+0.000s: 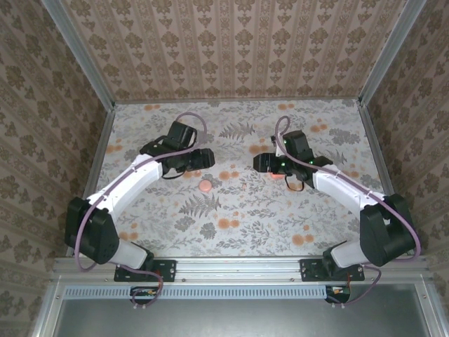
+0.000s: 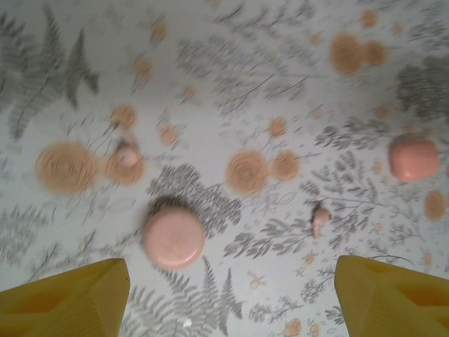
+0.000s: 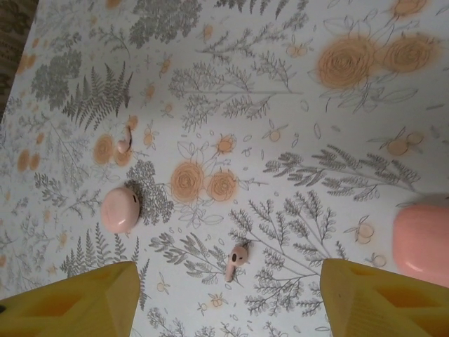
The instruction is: Insert the wireless bluetooth earbuds into the charging case
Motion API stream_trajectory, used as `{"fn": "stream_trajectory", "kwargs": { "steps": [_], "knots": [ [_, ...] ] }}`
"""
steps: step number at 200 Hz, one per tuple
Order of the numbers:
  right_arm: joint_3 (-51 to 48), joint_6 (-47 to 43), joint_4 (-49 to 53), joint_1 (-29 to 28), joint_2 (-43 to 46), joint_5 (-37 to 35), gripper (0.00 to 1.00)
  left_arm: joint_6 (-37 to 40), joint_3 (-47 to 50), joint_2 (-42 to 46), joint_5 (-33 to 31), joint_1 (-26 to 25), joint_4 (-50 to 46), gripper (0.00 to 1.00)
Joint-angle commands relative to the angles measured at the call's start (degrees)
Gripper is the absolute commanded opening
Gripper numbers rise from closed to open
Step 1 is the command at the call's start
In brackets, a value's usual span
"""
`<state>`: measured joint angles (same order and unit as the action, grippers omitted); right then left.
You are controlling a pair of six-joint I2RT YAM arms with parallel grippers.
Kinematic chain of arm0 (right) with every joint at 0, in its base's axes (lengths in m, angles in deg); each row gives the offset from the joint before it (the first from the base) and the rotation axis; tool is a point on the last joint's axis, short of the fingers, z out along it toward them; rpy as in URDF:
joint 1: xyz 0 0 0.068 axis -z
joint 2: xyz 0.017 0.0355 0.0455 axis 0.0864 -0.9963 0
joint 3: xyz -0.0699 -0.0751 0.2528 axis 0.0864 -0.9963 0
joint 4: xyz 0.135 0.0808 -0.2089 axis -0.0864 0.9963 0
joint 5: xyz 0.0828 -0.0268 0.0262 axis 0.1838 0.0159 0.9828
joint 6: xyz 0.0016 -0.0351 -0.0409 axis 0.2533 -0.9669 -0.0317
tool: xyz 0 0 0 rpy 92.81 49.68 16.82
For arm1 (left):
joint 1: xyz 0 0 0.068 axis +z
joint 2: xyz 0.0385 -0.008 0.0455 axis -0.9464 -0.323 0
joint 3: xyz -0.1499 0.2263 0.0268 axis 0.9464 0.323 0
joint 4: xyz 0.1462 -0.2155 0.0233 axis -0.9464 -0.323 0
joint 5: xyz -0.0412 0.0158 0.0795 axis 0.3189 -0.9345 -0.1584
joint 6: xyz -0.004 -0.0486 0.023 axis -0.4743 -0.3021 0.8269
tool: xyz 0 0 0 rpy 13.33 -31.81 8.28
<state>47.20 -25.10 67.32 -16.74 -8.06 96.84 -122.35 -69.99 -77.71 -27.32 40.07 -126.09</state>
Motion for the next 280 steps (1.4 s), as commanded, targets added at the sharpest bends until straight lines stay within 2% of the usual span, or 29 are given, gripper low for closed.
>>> {"fn": "stream_trajectory", "kwargs": {
  "steps": [1, 43, 85, 99, 128, 235, 280],
  "knots": [
    [-3.23, 6.01, -3.97, -1.4, 1.14, -2.84, 0.7, -9.11, -3.47, -3.17, -3.36, -0.37, -10.84, 0.78],
    [-6.6, 8.3, -6.48, -2.59, 4.52, -2.58, 0.7, -11.26, -12.54, -12.09, -2.62, -1.15, -20.85, 0.78],
    [-8.52, 7.73, -6.08, -2.92, 8.13, -3.11, 0.7, -1.71, -22.26, -21.39, -2.94, -4.09, -29.84, 0.77],
    [-9.18, 7.66, -5.94, -3.0, 9.27, -3.37, 0.7, -3.76, -20.77, -21.96, -1.29, -3.47, -29.11, 0.77],
    [-10.37, 7.66, -5.99, -3.0, 10.7, -3.47, 0.7, -4.18, -20.52, -24.67, -2.92, -3.98, -29.76, 0.76],
    [-11.32, 6.29, -3.82, -3.12, 12.38, -3.02, 0.7, -6.77, -26.36, -37.12, -2.05, -3.36, -32.55, 0.75],
    [-11.59, 6.18, -2.77, -3.12, 13.33, -3.2, 0.7, -7.53, -26.0, -39.64, -1.43, -2.92, -31.88, 0.71]
  ]
}}
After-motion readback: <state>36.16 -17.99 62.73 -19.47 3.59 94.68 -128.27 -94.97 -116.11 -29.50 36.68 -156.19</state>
